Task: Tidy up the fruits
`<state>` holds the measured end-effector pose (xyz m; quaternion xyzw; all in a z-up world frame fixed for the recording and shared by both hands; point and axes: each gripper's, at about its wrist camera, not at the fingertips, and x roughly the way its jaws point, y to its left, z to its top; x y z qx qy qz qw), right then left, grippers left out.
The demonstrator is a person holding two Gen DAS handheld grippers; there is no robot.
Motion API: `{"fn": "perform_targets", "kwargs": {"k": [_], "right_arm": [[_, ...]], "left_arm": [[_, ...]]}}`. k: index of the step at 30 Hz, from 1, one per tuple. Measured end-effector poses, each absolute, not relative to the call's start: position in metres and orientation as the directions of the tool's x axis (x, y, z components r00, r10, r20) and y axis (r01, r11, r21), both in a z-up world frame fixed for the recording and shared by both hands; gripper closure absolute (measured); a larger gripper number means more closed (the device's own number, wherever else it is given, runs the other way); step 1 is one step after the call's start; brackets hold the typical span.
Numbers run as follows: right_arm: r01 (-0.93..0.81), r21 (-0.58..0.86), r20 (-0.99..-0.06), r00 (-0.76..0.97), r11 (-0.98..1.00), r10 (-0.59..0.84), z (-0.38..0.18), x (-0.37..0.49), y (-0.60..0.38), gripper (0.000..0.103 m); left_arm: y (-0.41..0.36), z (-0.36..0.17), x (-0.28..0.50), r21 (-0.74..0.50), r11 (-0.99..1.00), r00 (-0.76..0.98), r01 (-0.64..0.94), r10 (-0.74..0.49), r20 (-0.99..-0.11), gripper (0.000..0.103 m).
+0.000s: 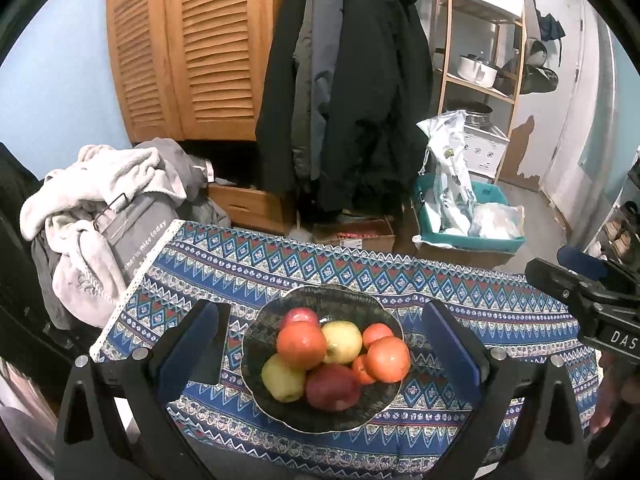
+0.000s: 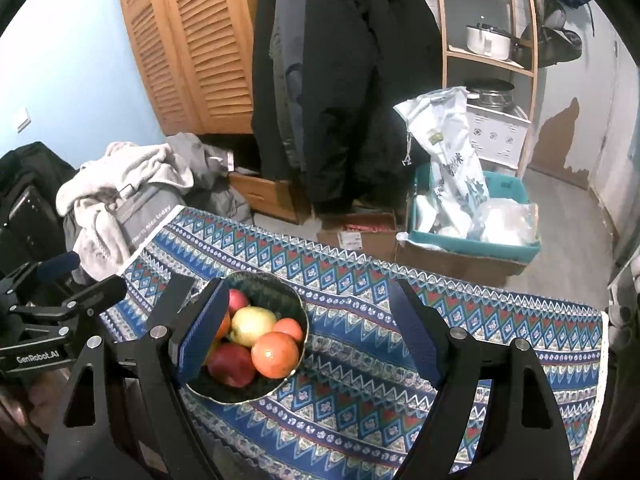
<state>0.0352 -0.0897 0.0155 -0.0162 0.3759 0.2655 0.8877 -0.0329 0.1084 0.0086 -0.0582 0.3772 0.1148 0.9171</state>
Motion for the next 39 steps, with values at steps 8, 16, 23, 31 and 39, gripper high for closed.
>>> {"fn": "perform_targets", "kwargs": {"k": [8, 16, 23, 31, 39], "right_arm": [[-0.486, 0.166, -0.673, 0.580, 0.858, 0.459, 0.0143, 0.0352, -0.0904, 0.022], [-0.488, 0.165, -0.674, 0.579, 0.857, 0.459, 0.0143, 0.0352, -0.0905, 0.022], [-0.488, 0.165, -0.675, 0.578, 0.857, 0.459, 0.0147, 0.0354, -0.0900, 0.022], [-0.486, 0.164, -0.678, 0.576, 0.859, 0.456, 0.0102, 0.0353, -0.0927, 0.022], [-0.485, 0.159, -0.685, 0.573, 0.860, 0.450, 0.0067, 0.0356, -0.0942, 0.022]], "left_arm": [[0.1101, 0.0070, -0.0350, -0.021, 0.964, 0.684, -0.267, 0.174, -0.708, 0.000], [0.1111, 0.0066, -0.0342, -0.027, 0.963, 0.679, -0.269, 0.170, -0.714, 0.000], [0.1117, 0.0063, -0.0335, -0.028, 0.963, 0.677, -0.268, 0.168, -0.717, 0.000], [0.1104, 0.0055, -0.0327, -0.025, 0.962, 0.674, -0.270, 0.170, -0.719, 0.000], [0.1103, 0.0046, -0.0324, -0.030, 0.962, 0.672, -0.271, 0.166, -0.722, 0.000]]}}
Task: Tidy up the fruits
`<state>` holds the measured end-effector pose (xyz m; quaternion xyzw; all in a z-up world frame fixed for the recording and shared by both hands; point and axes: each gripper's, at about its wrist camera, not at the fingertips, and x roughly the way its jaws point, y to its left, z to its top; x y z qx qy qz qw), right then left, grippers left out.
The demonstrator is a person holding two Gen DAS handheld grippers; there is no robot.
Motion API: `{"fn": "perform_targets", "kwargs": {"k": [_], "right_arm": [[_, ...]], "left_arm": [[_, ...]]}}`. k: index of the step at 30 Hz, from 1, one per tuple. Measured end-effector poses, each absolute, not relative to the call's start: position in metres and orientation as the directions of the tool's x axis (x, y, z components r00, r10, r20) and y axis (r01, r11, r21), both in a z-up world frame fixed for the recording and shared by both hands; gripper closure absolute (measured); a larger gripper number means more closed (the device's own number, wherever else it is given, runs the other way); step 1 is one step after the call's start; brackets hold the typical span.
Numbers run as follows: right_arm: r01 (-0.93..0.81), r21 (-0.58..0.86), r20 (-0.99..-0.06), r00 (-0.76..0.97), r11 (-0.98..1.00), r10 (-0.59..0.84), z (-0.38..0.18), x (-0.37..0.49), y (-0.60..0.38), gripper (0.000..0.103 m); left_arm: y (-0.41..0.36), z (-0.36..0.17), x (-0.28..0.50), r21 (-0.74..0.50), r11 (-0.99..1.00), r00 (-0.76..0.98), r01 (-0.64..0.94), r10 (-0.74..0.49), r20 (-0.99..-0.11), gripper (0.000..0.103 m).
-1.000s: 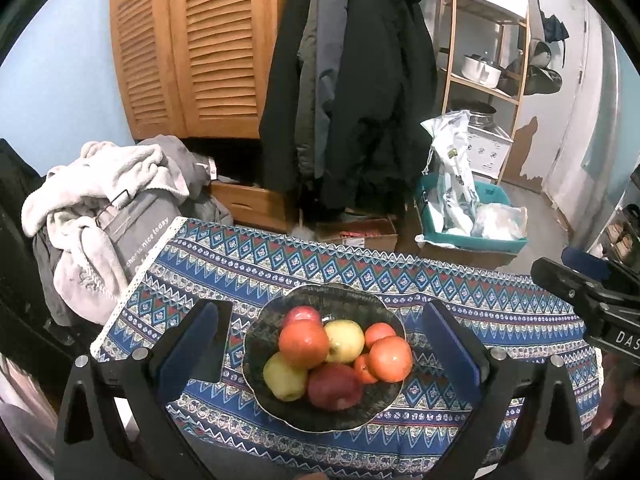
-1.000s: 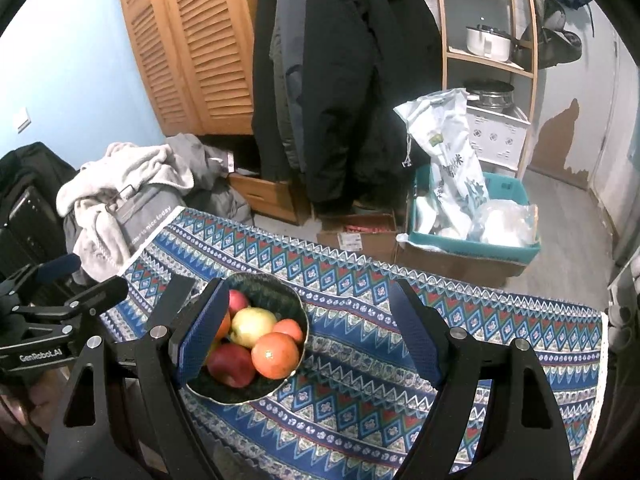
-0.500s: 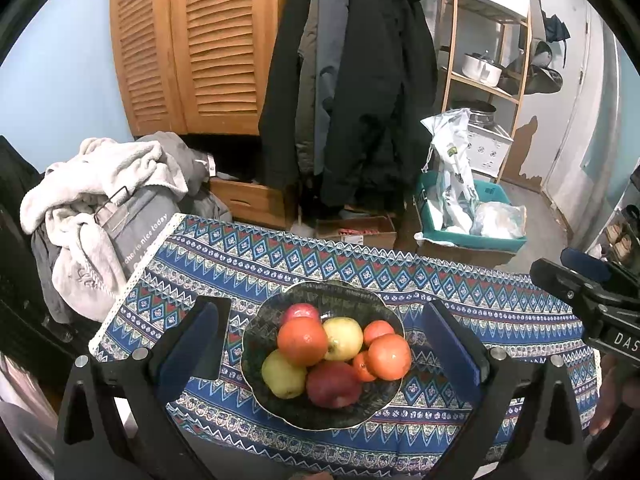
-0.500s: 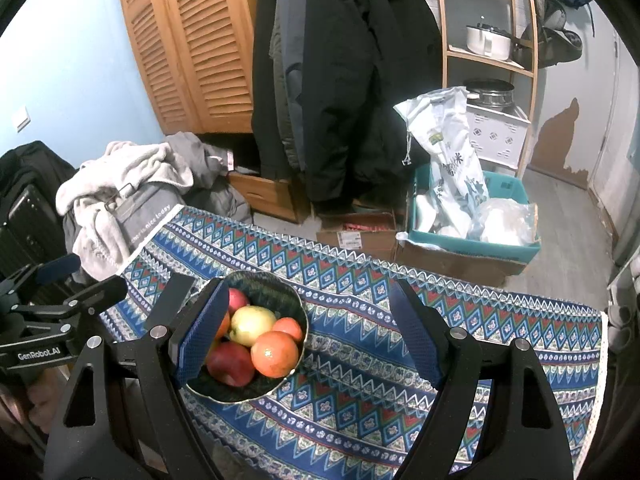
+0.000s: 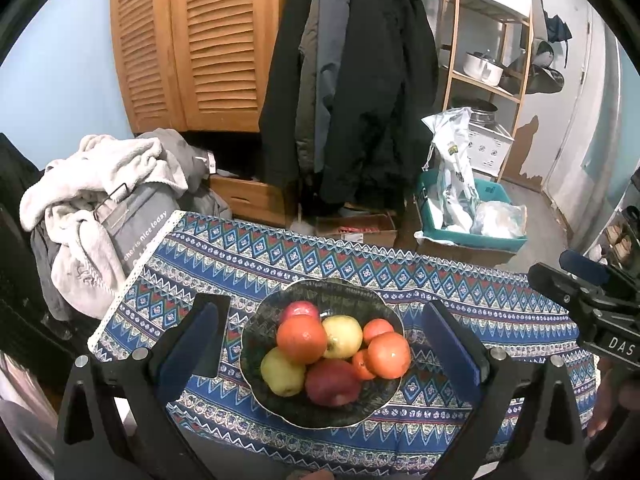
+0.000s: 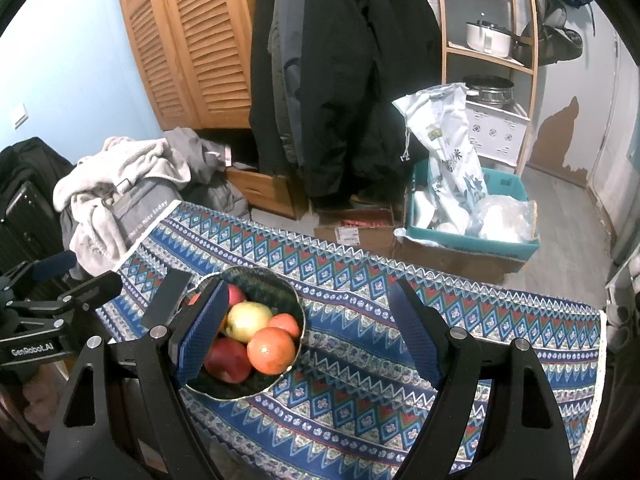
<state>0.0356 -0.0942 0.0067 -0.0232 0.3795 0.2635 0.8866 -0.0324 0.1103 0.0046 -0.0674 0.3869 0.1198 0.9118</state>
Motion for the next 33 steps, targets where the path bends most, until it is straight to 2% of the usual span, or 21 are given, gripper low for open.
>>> {"fn": "perform_targets", "kwargs": {"k": [33], "right_arm": [[-0.482, 0.158, -0.688, 0.572, 0.862, 0.446, 0.0062, 0.0374, -0.0980, 0.022]], "left_arm": [[0.1065, 0.0007, -0.0286, -0.033, 0.965, 0.663, -0.262, 0.155, -0.732, 0.000]]}}
